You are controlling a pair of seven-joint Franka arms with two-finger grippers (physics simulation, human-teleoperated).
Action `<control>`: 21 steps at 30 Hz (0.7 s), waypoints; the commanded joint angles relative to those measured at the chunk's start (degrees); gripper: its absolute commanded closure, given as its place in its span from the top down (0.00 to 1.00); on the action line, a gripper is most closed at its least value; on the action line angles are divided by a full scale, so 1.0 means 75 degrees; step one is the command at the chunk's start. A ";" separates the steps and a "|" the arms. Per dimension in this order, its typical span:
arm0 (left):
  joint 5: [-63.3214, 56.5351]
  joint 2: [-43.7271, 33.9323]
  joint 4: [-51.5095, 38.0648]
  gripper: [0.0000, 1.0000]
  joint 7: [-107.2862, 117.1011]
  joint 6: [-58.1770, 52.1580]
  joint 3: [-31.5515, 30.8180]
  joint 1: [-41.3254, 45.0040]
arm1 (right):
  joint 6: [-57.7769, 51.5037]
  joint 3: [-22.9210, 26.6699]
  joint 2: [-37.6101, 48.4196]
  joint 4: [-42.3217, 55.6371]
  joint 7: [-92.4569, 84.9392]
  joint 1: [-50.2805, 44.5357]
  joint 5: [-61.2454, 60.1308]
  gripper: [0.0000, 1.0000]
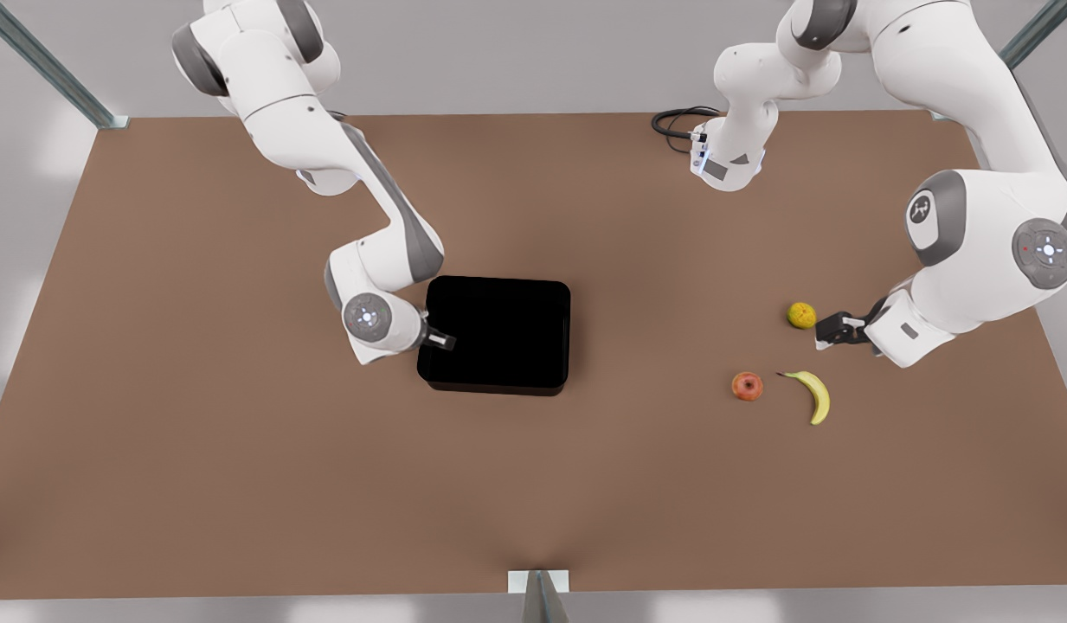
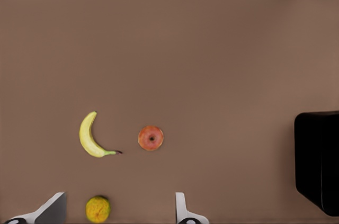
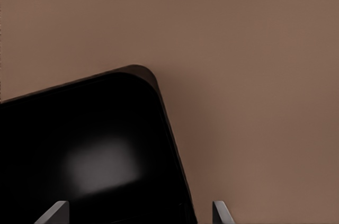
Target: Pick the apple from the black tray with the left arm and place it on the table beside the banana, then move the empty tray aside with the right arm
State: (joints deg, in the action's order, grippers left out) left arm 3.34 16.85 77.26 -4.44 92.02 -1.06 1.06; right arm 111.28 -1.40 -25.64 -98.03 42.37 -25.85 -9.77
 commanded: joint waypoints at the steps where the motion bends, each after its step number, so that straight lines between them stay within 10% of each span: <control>1: 0.0000 -0.0009 -0.0023 1.00 0.0041 -0.0128 0.0024 -0.0036 | 0.0432 -0.0001 -0.0004 0.0004 -0.0246 0.0001 0.0049 1.00; 21: 0.0082 0.0495 -0.0445 1.00 0.0099 -0.0199 0.0071 0.0128 | 0.0596 0.0151 -0.0332 -0.0383 -0.1794 -0.0175 0.0295 1.00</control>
State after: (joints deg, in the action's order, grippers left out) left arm 3.79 20.44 74.12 -4.31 90.12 -0.53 1.77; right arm 115.03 -0.18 -28.13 -100.92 33.53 -27.12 -7.49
